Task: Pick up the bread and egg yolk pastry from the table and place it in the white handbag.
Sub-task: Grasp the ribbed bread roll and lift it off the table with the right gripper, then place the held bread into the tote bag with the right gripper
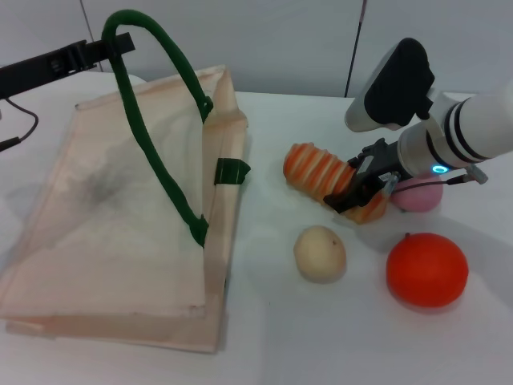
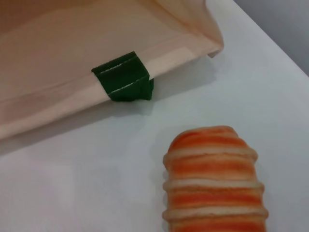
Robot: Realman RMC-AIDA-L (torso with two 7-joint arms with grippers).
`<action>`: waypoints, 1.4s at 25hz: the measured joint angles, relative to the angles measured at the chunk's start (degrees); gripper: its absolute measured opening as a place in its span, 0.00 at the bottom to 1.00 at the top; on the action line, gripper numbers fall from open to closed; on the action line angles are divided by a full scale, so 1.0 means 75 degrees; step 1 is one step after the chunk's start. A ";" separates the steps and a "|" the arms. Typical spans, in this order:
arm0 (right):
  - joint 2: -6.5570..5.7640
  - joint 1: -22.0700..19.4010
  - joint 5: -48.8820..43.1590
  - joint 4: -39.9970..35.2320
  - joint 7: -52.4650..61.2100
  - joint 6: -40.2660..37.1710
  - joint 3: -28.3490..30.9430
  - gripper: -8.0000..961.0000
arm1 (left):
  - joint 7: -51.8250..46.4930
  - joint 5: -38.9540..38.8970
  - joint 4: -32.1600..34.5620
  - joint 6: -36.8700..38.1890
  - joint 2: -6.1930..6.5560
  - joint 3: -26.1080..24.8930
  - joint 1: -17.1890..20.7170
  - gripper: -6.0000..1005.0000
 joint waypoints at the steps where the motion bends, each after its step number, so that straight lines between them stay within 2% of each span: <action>1: 0.0000 0.0006 -0.0001 0.0001 0.0013 -0.0004 -0.0001 0.91 | 0.0000 0.0000 0.0000 0.0000 0.0001 0.0000 0.0000 0.12; 6: 0.0001 0.0016 -0.0001 -0.0015 0.0071 -0.0058 -0.0003 0.77 | 0.0000 0.0000 0.0000 0.0000 0.0004 0.0000 0.0000 0.12; 15: 0.0001 0.0016 -0.0014 -0.0076 0.0073 -0.0094 -0.0004 0.72 | 0.0000 0.0011 0.0000 -0.0005 0.0005 0.0000 0.0006 0.12; 19: 0.0001 -0.0151 0.0026 -0.0417 0.0045 -0.0094 -0.0001 0.69 | -0.0001 0.0012 0.0000 -0.0048 0.0005 0.0000 0.0029 0.12; 30: -0.0037 -0.1192 -0.0139 -0.2450 0.0094 -0.0375 0.0040 0.57 | -0.0071 0.0057 0.0012 -0.0188 0.0059 0.0000 0.0057 0.12; 33: -0.0018 -0.1609 -0.0688 -0.3385 0.0330 -0.0613 0.0004 0.55 | -0.0146 0.0061 0.0030 -0.0292 0.0127 0.0015 0.0015 0.12; 35: 0.0004 -0.2036 -0.1292 -0.4364 0.0752 -0.0816 -0.0220 0.54 | -0.0185 0.0046 0.0028 -0.0331 0.0166 0.0048 -0.0070 0.12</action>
